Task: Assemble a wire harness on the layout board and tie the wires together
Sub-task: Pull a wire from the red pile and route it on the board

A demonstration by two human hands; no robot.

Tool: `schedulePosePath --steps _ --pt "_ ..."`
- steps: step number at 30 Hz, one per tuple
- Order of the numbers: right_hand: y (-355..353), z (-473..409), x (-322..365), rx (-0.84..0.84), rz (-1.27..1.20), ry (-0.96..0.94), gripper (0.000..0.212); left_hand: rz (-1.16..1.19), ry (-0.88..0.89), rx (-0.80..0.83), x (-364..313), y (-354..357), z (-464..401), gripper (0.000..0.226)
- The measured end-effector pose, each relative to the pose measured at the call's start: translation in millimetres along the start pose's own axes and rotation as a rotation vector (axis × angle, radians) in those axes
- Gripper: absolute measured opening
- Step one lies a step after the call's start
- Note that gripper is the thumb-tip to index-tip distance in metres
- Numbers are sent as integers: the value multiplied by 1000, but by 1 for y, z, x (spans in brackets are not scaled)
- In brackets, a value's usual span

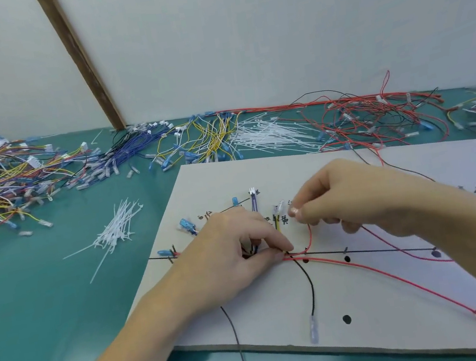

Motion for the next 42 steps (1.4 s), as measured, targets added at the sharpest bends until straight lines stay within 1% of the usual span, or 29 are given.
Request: schedulePosePath --steps 3,7,11,14,16,19,21,23,24,27,29,36,39,42 --pt "8 -9 11 4 -43 5 14 -26 37 -4 -2 1 2 15" --pt "8 -7 12 11 -64 1 19 -56 54 -1 -3 2 4 17" --pt "-3 8 9 95 -124 -18 21 -32 42 3 -1 2 3 18" --pt "-3 17 11 163 -267 -35 13 -5 44 -4 0 2 2 16" --pt "-1 14 7 157 -414 16 5 4 39 -13 2 1 1 15" --pt "3 2 0 170 -647 133 11 36 -5 -58 3 -1 2 17" --pt "5 -6 -1 185 -694 157 15 82 -32 -86 3 -2 4 22" --pt "6 -12 0 180 -641 132 16 101 -32 -84 2 -1 5 25" --pt "7 -15 2 161 -577 111 16 85 -27 -79 2 -1 5 24" --pt "7 -22 8 39 -286 19 11 43 -13 -71 2 -1 4 18" --pt "6 -26 13 -45 -158 -37 9 35 -8 -63 3 -1 3 15" --pt "9 -38 21 -129 -11 -103 13 50 -33 -85 6 -2 3 14" --pt "9 -42 20 -112 77 -84 18 79 -51 -87 6 -3 4 19" --pt "5 -43 17 -87 73 -87 20 81 -57 -60 4 -1 4 26"
Point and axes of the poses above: each hand's wrist, its own z-axis away from the middle knuckle, its own y-axis out of the palm, x = y × z, the point moved 4 cm from there along -z, towards the middle knuckle, and after that the axes turned 14 degrees about z, right-handed, at the moved point
